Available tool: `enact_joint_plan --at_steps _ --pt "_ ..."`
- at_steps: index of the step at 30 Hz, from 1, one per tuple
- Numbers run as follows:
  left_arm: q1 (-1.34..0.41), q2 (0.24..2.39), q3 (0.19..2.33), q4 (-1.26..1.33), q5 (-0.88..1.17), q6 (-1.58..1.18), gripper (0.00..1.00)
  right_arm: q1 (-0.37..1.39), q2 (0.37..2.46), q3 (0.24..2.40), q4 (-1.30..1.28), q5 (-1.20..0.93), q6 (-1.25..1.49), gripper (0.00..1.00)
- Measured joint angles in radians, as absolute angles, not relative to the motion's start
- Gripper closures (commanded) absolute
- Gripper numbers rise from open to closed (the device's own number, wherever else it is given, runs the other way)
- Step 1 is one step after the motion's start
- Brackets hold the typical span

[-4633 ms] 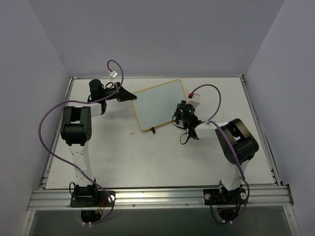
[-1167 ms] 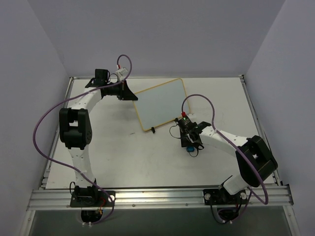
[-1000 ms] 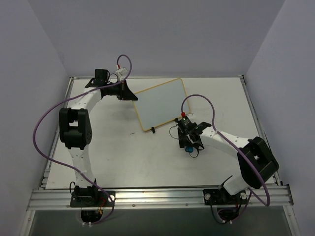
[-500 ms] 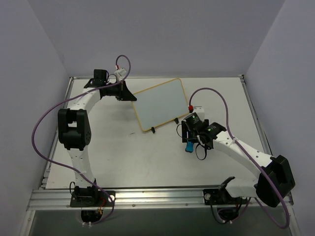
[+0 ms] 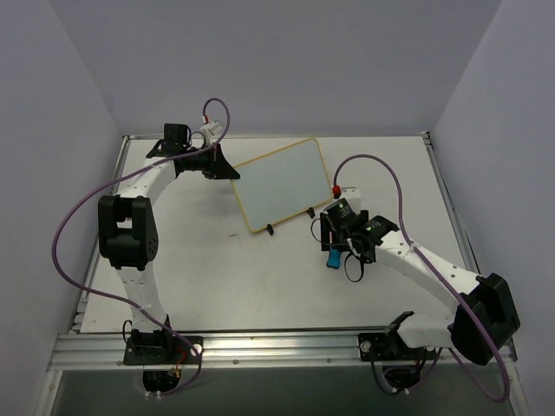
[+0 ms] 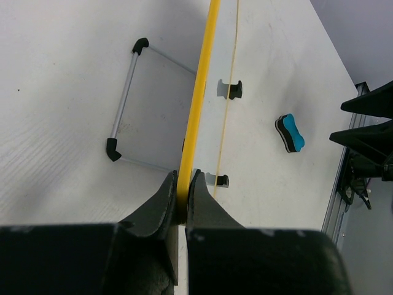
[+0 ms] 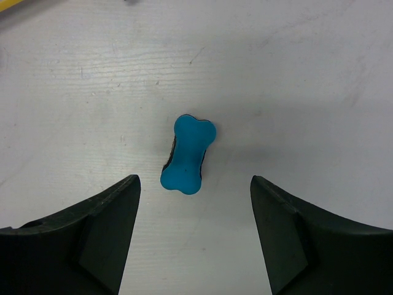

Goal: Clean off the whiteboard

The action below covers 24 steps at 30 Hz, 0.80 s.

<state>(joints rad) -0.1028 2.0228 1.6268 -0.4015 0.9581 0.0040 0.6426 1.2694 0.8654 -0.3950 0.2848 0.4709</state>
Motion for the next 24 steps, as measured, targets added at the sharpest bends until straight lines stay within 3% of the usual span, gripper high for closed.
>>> enact_joint_plan --at_steps 20,24 --pt "-0.089 1.999 1.598 -0.397 0.942 -0.01 0.94 0.643 1.269 0.865 -0.395 0.285 0.471 0.32" --pt "-0.089 1.99 1.594 -0.398 0.934 0.001 0.86 0.646 1.269 0.865 -0.395 0.285 0.47 0.32"
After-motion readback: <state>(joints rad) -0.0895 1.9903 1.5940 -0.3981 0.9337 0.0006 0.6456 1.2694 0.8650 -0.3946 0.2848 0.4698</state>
